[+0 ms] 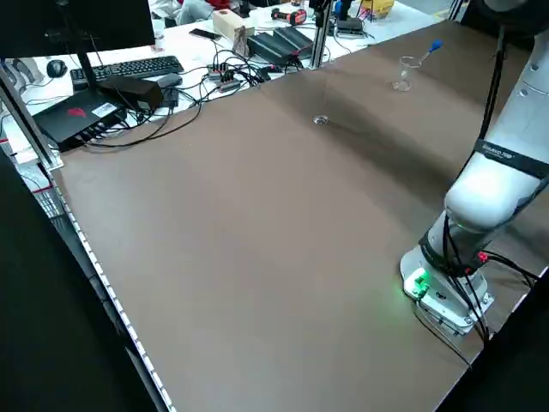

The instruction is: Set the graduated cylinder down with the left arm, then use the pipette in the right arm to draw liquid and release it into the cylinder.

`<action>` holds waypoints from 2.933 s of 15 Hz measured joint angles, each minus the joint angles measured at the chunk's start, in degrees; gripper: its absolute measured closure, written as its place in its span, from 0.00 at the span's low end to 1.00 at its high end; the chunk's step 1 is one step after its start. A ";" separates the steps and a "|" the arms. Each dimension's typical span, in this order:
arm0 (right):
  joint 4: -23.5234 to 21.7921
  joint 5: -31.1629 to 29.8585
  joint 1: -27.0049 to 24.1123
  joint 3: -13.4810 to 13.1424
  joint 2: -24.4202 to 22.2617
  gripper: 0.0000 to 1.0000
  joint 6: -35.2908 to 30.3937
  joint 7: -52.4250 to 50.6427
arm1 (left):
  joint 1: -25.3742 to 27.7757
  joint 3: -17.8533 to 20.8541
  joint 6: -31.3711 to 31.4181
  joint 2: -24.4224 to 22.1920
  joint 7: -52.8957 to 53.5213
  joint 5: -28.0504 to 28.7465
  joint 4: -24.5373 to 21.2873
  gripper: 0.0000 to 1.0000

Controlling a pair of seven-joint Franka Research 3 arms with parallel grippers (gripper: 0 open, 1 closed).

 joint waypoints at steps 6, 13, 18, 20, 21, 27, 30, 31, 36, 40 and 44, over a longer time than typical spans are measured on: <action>-0.87 -0.01 10.52 0.45 3.88 0.00 1.32 -0.27 | 6.27 0.20 0.81 1.11 24.75 -0.09 -0.18 0.01; -0.35 15.59 11.55 -0.30 11.94 0.00 8.87 -0.40 | 15.13 0.33 6.08 8.30 51.46 -11.44 -0.54 0.00; 0.98 27.38 1.70 -0.76 12.16 0.00 8.91 -13.73 | 17.23 0.29 12.85 14.46 76.21 -24.47 -0.61 0.00; 0.93 29.22 -1.37 -0.96 12.90 0.00 8.76 -17.39 | 18.68 0.30 13.83 18.14 87.19 -32.33 -0.93 0.00; 0.92 29.46 -1.83 -0.97 13.60 0.00 9.26 -18.01 | 19.58 0.33 13.99 20.53 93.41 -36.64 -1.14 0.00; 0.84 30.04 -0.33 0.01 20.29 0.17 15.97 -18.10 | 20.73 -0.04 13.23 33.78 130.61 -61.85 -1.45 0.00; 0.87 30.15 0.45 0.16 23.03 0.18 19.48 -18.10 | 19.01 -0.24 11.88 40.23 145.32 -68.02 -1.53 0.00; 0.90 30.15 0.54 0.16 23.44 0.19 19.72 -18.11 | 18.56 -0.24 11.51 41.53 148.21 -68.61 -1.54 0.00; 0.90 30.17 1.61 0.18 25.73 0.25 21.39 -18.11 | 16.44 -0.33 10.10 45.39 153.70 -75.07 -1.51 0.00; 1.00 30.18 2.25 0.18 25.84 0.30 21.45 -18.12 | 13.39 -0.35 10.07 46.27 153.70 -78.08 -1.49 0.00; 1.01 30.19 2.65 0.18 25.86 0.36 21.53 -18.12 | 11.30 -0.35 10.08 47.36 153.70 -78.96 -1.48 0.00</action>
